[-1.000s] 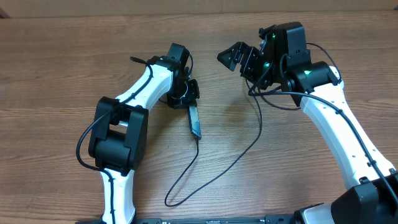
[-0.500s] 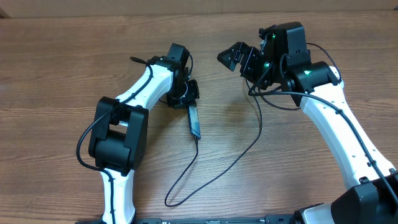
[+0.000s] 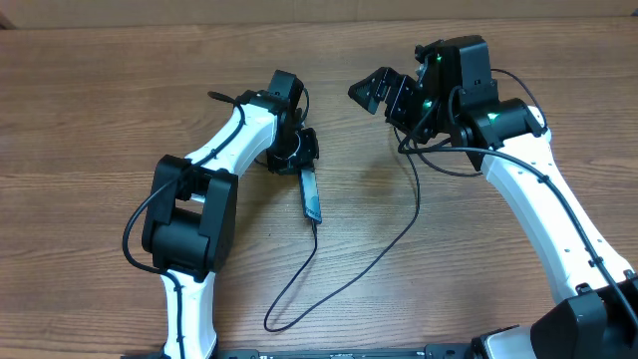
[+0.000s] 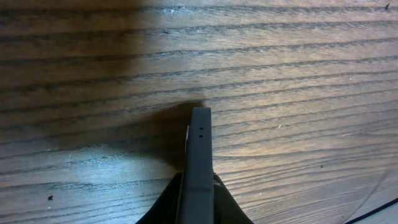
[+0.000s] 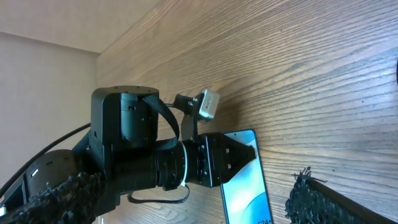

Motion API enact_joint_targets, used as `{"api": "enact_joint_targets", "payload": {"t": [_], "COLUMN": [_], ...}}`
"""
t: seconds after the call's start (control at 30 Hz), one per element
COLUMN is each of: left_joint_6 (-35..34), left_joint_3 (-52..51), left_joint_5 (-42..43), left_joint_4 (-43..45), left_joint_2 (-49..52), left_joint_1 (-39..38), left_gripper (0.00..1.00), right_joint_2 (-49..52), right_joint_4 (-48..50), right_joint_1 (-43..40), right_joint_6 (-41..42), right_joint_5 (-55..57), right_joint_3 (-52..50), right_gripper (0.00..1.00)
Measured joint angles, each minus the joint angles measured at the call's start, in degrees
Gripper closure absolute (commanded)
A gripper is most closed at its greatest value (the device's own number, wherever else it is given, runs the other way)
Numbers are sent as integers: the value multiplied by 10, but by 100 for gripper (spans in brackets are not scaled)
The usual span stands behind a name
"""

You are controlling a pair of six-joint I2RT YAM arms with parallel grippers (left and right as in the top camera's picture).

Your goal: Plug charger to phone and switch on socket

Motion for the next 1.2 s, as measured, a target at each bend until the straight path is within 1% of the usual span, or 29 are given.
{"api": "enact_joint_targets", "payload": {"t": [0.53, 0.7, 1.03, 1.2], "left_joint_6": [0, 0, 0, 0], "left_joint_3": [0, -1, -1, -1], "left_joint_5": [-2, -3, -3, -3], "left_joint_4": [-2, -2, -4, -4], "left_joint_2": [0, 0, 0, 0], "left_joint_1": [0, 0, 0, 0], "left_gripper": [80, 75, 74, 71], "right_joint_2": [0, 0, 0, 0], "right_joint_4": [0, 0, -3, -3], "right_joint_1": [0, 0, 0, 0], "right_joint_6": [0, 0, 0, 0], "right_joint_5": [0, 0, 0, 0], "right_joint_3": [0, 0, 0, 0], "right_gripper": [0, 0, 0, 0]}}
